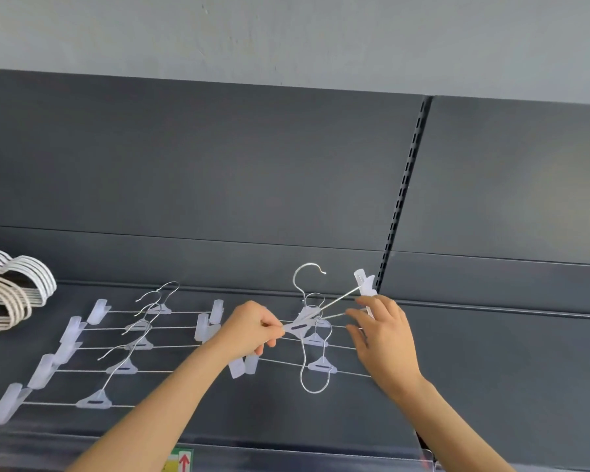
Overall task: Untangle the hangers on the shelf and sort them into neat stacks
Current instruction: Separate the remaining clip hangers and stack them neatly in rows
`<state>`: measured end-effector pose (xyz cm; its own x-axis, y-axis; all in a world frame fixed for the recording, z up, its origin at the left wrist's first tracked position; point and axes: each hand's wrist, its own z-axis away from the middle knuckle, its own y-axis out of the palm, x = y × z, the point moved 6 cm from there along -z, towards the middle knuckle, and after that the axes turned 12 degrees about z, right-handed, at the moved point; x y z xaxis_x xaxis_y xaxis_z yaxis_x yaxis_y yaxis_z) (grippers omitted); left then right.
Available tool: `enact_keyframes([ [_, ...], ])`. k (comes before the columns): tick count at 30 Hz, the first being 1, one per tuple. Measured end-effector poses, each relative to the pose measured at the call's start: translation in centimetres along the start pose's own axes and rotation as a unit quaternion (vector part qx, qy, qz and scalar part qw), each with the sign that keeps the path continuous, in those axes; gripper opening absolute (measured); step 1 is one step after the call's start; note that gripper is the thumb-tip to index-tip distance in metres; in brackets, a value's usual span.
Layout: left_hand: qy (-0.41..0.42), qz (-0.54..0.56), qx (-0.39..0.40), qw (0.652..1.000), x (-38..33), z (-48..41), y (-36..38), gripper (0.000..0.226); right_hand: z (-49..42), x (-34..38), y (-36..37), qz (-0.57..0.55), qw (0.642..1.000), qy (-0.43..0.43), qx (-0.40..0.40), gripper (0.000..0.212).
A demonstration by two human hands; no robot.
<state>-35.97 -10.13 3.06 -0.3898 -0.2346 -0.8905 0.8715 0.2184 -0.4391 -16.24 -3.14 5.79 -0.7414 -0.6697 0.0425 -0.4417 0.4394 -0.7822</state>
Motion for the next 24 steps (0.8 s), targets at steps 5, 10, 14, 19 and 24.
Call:
enact_keyframes([
  [5, 0.01, -0.057, 0.009, 0.998, 0.2, -0.3, 1.0, 0.021, -0.2, 0.3, 0.2, -0.116, 0.991, 0.053, 0.05, 0.03],
  [10, 0.007, -0.096, 0.031, 0.995, 0.5, -0.5, 2.0, 0.019, -1.4, 0.7, 1.1, -0.187, 0.967, 0.092, 0.144, 0.022],
  [14, 0.002, -0.122, 0.042, 0.992, 1.3, -0.6, 2.3, 0.027, -1.0, 0.7, 3.7, -0.083, 0.962, 0.037, 0.257, 0.024],
  [19, 0.049, -0.245, -0.016, 0.968, 0.9, -0.3, 2.3, 0.037, 0.9, 1.3, 5.8, -0.083, 0.947, 0.023, 0.31, 0.022],
  [24, 0.057, -0.213, -0.046, 0.974, 1.1, -0.4, 2.3, 0.029, 2.6, 1.0, 6.7, -0.115, 0.94, 0.05, 0.318, 0.019],
])
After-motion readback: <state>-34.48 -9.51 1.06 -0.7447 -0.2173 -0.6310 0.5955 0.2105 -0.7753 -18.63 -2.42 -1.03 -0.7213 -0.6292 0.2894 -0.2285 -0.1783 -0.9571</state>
